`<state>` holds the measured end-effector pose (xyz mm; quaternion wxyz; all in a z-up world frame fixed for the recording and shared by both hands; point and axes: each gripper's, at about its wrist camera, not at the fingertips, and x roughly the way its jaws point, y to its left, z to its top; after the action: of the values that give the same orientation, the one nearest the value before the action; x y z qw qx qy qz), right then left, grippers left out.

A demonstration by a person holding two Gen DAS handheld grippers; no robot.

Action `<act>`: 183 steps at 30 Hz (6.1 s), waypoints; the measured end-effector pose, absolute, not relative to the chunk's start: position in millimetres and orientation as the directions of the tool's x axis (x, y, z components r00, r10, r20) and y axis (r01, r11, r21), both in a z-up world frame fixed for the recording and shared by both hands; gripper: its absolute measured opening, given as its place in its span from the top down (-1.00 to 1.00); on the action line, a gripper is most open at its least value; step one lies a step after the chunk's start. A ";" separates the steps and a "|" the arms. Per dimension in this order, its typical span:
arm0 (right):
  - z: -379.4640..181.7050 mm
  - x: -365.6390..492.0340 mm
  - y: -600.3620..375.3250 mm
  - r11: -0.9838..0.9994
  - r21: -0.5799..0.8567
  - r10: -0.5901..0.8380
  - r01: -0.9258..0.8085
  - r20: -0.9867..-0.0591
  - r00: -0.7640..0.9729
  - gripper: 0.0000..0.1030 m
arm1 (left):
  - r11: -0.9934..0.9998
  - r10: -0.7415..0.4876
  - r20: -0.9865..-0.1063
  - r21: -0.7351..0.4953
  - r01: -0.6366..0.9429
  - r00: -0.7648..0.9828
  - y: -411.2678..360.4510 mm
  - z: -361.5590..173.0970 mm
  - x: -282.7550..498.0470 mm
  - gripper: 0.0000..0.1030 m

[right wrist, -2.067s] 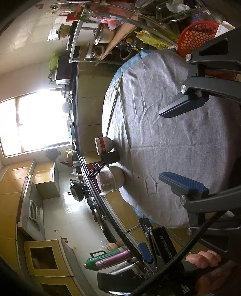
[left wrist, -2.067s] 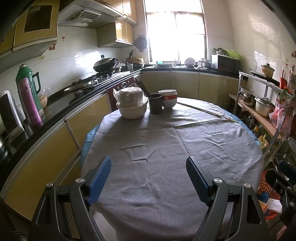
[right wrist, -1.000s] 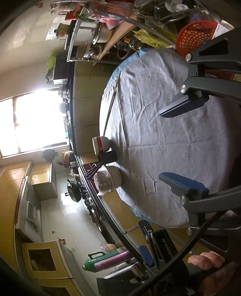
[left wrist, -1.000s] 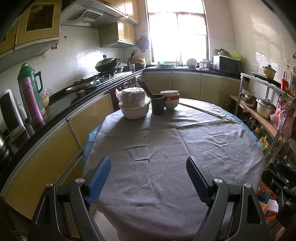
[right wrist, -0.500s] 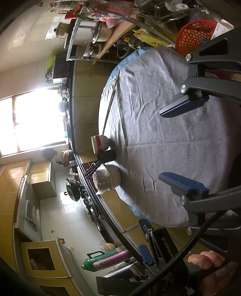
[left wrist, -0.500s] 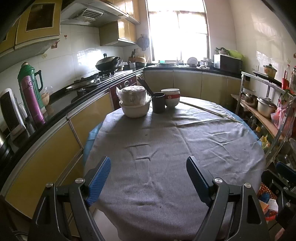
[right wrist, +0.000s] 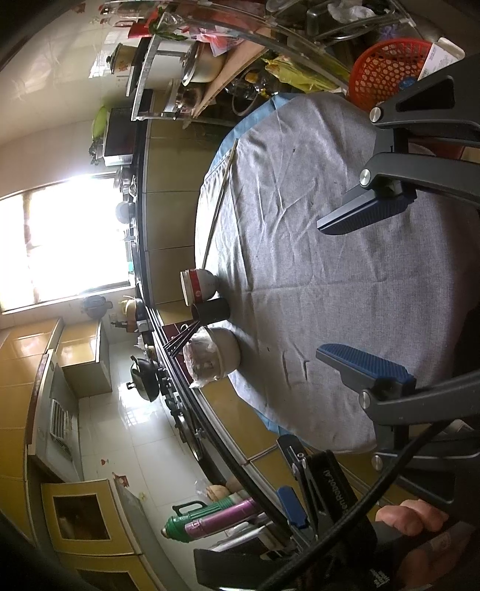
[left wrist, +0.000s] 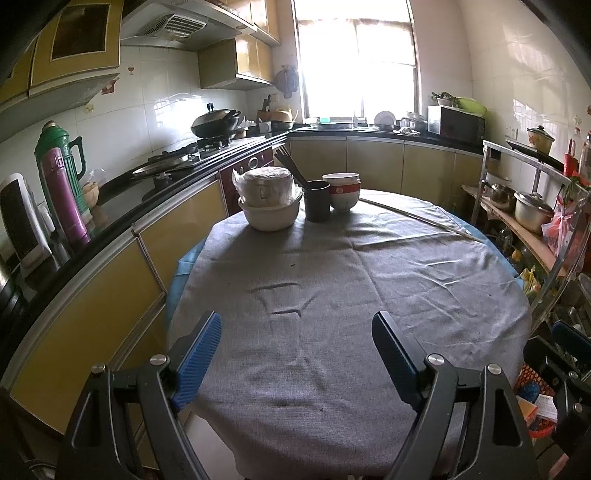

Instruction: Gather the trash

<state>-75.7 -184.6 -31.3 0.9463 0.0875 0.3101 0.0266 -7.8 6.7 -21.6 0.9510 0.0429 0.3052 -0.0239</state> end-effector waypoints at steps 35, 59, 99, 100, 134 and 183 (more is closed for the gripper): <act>-34.5 -75.1 -183.1 0.984 0.177 0.104 0.002 -0.590 0.801 -0.26 | 0.995 -0.021 -0.589 0.063 0.072 0.808 9.6 -25.7 -7.5 -0.63; -30.6 -72.4 -180.7 0.985 0.170 0.102 -0.001 -0.587 0.803 -0.27 | 0.997 -0.013 -0.591 0.055 0.056 0.807 14.2 -24.1 -5.5 -0.63; -23.5 -67.2 -174.2 0.988 0.157 0.101 -0.010 -0.584 0.805 -0.27 | 0.998 -0.005 -0.597 0.049 0.042 0.802 21.6 -27.6 -4.4 -0.63; -23.6 -67.2 -174.1 0.987 0.157 0.101 -0.010 -0.584 0.806 -0.26 | 0.998 -0.004 -0.598 0.049 0.042 0.802 21.9 -27.9 -4.6 -0.63; -23.1 -66.7 -173.7 0.988 0.155 0.096 -0.005 -0.587 0.804 -0.26 | 0.998 -0.002 -0.605 0.049 0.040 0.796 21.1 -30.4 -4.4 -0.63; -24.7 -64.0 -169.8 0.988 0.156 0.095 -0.002 -0.589 0.802 -0.26 | 0.999 0.006 -0.605 0.042 0.024 0.796 21.6 -29.8 -4.8 -0.63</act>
<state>-64.0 -169.8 -24.7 0.9465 0.0740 0.3132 0.0257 -4.8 21.6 -29.8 0.9474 0.0239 0.3192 -0.0048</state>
